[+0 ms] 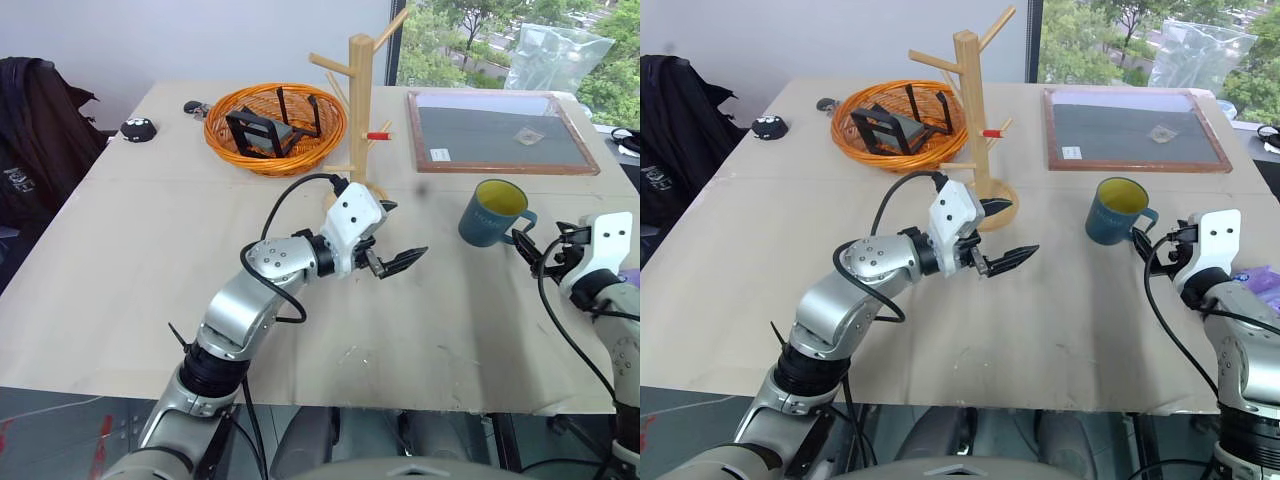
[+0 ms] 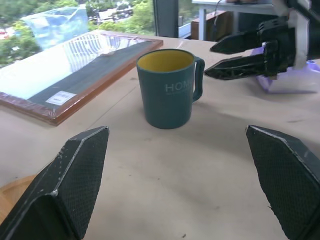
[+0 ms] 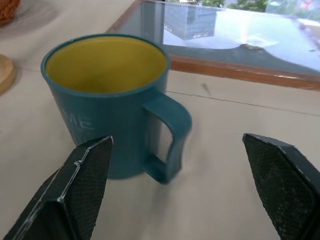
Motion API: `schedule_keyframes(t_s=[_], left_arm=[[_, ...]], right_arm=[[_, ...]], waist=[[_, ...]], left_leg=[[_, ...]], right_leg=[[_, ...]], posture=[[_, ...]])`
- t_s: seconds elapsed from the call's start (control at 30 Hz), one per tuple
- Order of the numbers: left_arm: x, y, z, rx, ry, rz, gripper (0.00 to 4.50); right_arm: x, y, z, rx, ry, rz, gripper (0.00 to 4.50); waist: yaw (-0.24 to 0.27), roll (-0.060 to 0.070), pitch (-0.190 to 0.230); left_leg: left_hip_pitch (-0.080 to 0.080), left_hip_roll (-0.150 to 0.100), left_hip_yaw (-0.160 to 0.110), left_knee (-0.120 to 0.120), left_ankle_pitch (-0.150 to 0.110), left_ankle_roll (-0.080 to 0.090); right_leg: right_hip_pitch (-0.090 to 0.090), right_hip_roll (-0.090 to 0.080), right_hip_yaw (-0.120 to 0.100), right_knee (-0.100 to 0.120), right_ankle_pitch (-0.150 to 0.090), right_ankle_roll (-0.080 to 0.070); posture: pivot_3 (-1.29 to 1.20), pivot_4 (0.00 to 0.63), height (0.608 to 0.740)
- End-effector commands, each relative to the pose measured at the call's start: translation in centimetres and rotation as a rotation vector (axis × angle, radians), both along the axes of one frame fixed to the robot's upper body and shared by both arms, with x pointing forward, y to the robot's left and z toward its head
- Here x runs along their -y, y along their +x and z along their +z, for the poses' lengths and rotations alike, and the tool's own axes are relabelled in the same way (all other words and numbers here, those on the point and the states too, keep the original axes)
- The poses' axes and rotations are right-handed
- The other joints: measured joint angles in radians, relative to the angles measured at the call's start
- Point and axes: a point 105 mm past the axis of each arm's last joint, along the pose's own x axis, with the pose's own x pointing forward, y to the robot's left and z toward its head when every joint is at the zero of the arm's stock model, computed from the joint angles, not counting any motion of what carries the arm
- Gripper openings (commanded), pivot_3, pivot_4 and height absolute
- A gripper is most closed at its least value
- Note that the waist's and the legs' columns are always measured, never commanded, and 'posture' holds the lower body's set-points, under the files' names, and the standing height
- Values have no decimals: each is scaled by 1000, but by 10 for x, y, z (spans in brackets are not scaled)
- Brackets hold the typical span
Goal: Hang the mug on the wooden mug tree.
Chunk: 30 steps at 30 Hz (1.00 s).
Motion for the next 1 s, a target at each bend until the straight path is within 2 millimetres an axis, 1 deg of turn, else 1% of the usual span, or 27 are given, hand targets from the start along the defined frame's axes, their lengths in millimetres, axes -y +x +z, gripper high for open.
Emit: schedule_keyframes(t_s=[0.03,0.13,0.23,0.37,0.47,0.6,0.63,0.67,0.7,0.73,0.8,0.9,0.97,1.0], left_arm=[[-1,-2,10,46,-10,39,4500],[-2,-1,9,43,-10,52,4500],[-1,-1,8,38,-11,50,4500],[0,-5,7,22,-13,17,4500],[2,-6,4,13,2,-7,4500],[5,-4,4,14,26,-33,4500],[6,-3,6,14,20,-40,4500],[7,-2,8,14,15,-44,4500],[9,-2,11,15,3,-54,4500],[10,-1,13,16,-4,-59,4500],[13,-1,16,17,-20,-67,4500],[15,-1,18,14,-32,-73,4500],[15,0,18,12,-33,-71,4500],[14,0,17,12,-32,-69,4500]], right_arm=[[4,7,1,34,-21,-31,4203],[9,12,-5,28,-23,-67,4203],[9,17,-9,31,-11,-80,4203],[11,27,-11,43,-7,-102,4203],[12,35,-11,56,31,-122,4203],[10,43,-19,44,28,-125,4203],[9,45,-21,41,27,-125,3966],[9,46,-22,40,28,-125,3619],[8,48,-23,38,27,-124,3436],[7,50,-25,35,26,-123,2820],[6,53,-28,33,33,-127,1957],[7,56,-29,44,41,-137,456],[6,56,-27,51,41,-131,131],[5,56,-26,55,41,-125,131]], waist=[[-4,0,0],[-8,0,0],[-10,0,0],[-11,0,0],[-12,0,0],[-10,0,0],[-10,0,0],[-10,0,0],[-11,0,0],[-11,0,0],[-12,0,0],[-13,0,0],[-12,0,0],[-12,0,0]], left_leg=[[0,0,0,0,0,0],[1,0,1,1,0,0],[1,0,1,0,0,0],[1,0,2,0,0,0],[1,0,2,0,0,0],[1,0,2,0,0,0],[1,0,2,0,0,0],[1,0,2,0,0,0],[1,0,2,1,0,0],[1,0,2,1,0,0],[1,0,2,1,0,0],[1,0,2,0,0,0],[1,0,2,0,0,0],[1,0,2,0,0,0]], right_leg=[[0,0,0,0,0,0],[0,0,1,1,0,0],[0,0,1,1,0,0],[0,0,2,1,0,0],[0,0,2,1,0,0],[0,0,1,1,0,0],[0,0,1,1,0,0],[0,0,1,1,0,0],[0,0,1,1,0,0],[0,0,2,1,0,0],[0,0,2,1,0,0],[0,0,2,1,0,0],[0,0,2,1,0,0],[0,0,2,1,0,0]], posture=[[0,150,740],[0,150,740],[0,150,740],[0,150,740],[0,150,740],[0,150,740],[0,150,740],[0,150,740],[0,150,740],[0,150,740],[0,150,740],[0,150,740],[0,150,740],[0,150,740]])
